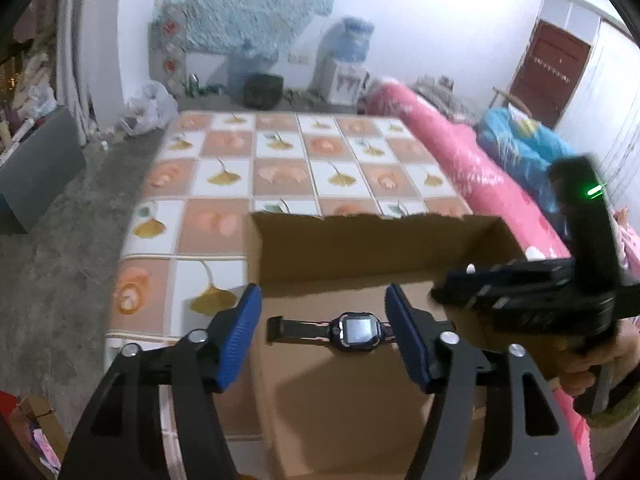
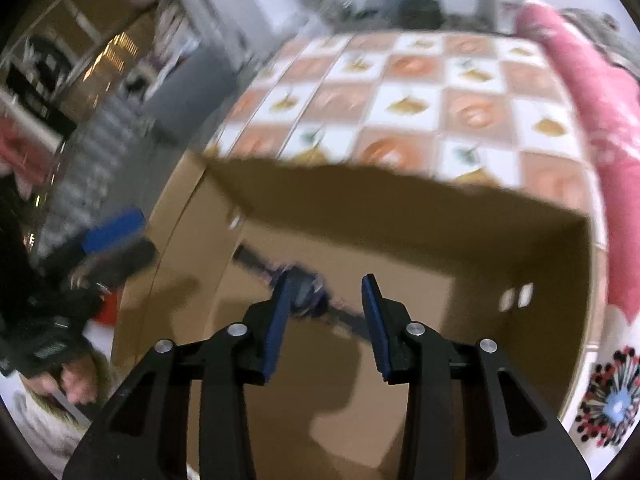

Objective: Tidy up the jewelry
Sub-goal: 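Lower the watch into the cardboard box and open both tools, then move both tools back out of the box toward the bead strand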

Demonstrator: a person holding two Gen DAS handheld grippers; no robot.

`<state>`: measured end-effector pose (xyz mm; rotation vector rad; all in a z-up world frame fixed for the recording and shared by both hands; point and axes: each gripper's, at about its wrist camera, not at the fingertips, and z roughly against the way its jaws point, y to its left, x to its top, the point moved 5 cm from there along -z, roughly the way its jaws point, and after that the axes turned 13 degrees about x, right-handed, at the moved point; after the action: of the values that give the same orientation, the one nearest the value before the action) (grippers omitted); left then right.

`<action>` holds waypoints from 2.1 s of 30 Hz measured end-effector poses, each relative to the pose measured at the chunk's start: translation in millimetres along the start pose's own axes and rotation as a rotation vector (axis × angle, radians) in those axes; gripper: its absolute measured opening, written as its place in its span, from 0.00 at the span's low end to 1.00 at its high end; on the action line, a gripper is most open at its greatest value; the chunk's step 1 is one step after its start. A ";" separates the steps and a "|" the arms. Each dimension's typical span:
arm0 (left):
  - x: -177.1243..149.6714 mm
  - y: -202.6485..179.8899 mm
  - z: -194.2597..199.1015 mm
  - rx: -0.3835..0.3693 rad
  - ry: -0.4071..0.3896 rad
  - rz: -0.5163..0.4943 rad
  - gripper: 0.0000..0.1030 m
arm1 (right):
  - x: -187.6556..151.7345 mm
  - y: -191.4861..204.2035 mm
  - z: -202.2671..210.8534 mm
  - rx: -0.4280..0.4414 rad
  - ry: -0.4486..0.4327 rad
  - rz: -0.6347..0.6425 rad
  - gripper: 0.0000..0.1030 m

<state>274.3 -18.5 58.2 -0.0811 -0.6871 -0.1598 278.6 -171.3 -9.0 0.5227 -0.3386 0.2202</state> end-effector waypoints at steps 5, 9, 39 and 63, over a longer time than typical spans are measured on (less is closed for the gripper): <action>-21.1 24.9 34.8 -0.001 -0.043 0.053 0.73 | -12.5 20.5 -56.8 0.171 0.238 -0.026 0.39; -51.8 52.2 60.3 0.021 -0.075 0.105 0.78 | -16.0 15.3 -89.1 0.130 0.342 -0.057 0.38; -209.6 48.1 67.1 0.016 0.106 0.073 0.86 | -114.0 92.3 118.6 -0.020 -0.262 0.228 0.80; -249.4 -6.1 24.5 0.183 0.153 -0.154 0.95 | -271.9 65.3 5.2 -0.298 -0.182 0.001 0.91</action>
<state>68.0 8.5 -81.7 0.1584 -0.5521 -0.2475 7.7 -151.2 -76.0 0.2483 -0.5395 0.1201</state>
